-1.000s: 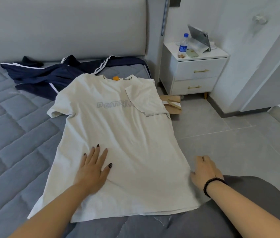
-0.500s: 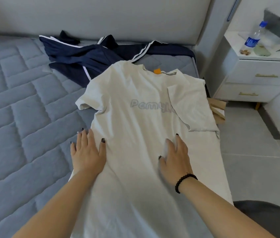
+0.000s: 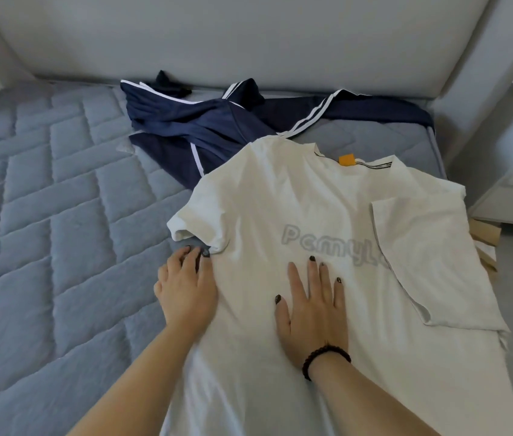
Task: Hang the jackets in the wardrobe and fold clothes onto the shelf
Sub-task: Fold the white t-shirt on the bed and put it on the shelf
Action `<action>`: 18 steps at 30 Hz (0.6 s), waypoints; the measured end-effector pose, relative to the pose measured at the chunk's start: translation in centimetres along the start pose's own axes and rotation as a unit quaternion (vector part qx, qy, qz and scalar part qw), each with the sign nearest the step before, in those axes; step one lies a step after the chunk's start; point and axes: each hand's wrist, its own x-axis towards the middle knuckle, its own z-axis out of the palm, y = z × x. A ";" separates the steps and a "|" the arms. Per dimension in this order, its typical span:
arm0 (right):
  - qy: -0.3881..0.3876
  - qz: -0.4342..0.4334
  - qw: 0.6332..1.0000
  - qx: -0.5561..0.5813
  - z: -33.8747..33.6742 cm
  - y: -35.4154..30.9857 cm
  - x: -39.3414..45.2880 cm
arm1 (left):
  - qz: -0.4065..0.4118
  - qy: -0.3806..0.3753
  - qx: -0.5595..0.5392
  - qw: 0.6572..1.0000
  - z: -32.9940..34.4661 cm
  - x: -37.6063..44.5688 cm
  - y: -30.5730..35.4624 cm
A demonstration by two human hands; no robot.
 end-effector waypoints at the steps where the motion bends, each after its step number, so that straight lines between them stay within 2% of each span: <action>1: -0.004 -0.001 1.000 0.000 0.1 0.0 0.1 | -0.075 -0.021 -0.097 0.992 -0.3 2.0 1.5; 2: -0.006 0.000 1.000 -0.001 0.1 0.0 0.1 | -0.157 -0.048 -0.210 0.964 -0.7 4.2 2.9; 4: -0.003 0.006 1.000 -0.001 -0.3 -0.1 0.1 | -0.283 -0.123 -0.401 0.863 -1.7 7.4 5.0; 5: 0.002 0.007 1.000 0.002 -0.4 -0.1 0.1 | -0.302 -0.148 -0.455 0.824 -1.9 8.7 5.5; 7: 0.005 0.004 1.000 0.003 -0.6 -0.1 0.0 | -0.294 -0.173 -0.541 0.769 -1.6 11.0 5.8; 9: 0.011 0.002 1.000 0.005 -0.7 -0.1 0.1 | -0.298 -0.146 -0.578 0.745 -1.1 12.0 6.0; 11: 0.011 0.000 1.000 0.002 -0.5 0.0 0.1 | -0.282 -0.054 -0.569 0.770 -0.6 12.3 6.5; 12: 0.011 -0.001 1.000 0.001 -0.5 0.0 0.1 | -0.236 0.010 -0.557 0.796 -0.2 12.2 6.8; 13: 0.013 -0.003 1.000 0.002 -0.5 0.0 0.1 | -0.140 0.059 -0.522 0.839 -0.2 11.7 7.3; 14: 0.017 -0.003 1.000 0.003 -0.6 -0.1 0.1 | -0.007 0.079 -0.459 0.885 0.0 10.8 7.9; 15: 0.017 -0.002 1.000 0.002 -0.6 -0.1 0.2 | 0.133 0.053 -0.378 0.915 0.4 9.6 8.2; 16: 0.015 -0.002 1.000 0.001 -0.6 0.0 0.1 | 0.248 -0.009 -0.283 0.926 1.0 8.2 8.3; 17: 0.013 -0.001 1.000 0.001 -0.6 0.0 0.1 | 0.322 -0.079 -0.187 0.925 1.8 6.9 7.9; 18: 0.012 0.000 1.000 0.005 -0.6 0.0 0.1 | 0.364 -0.135 -0.112 0.915 2.6 5.9 7.1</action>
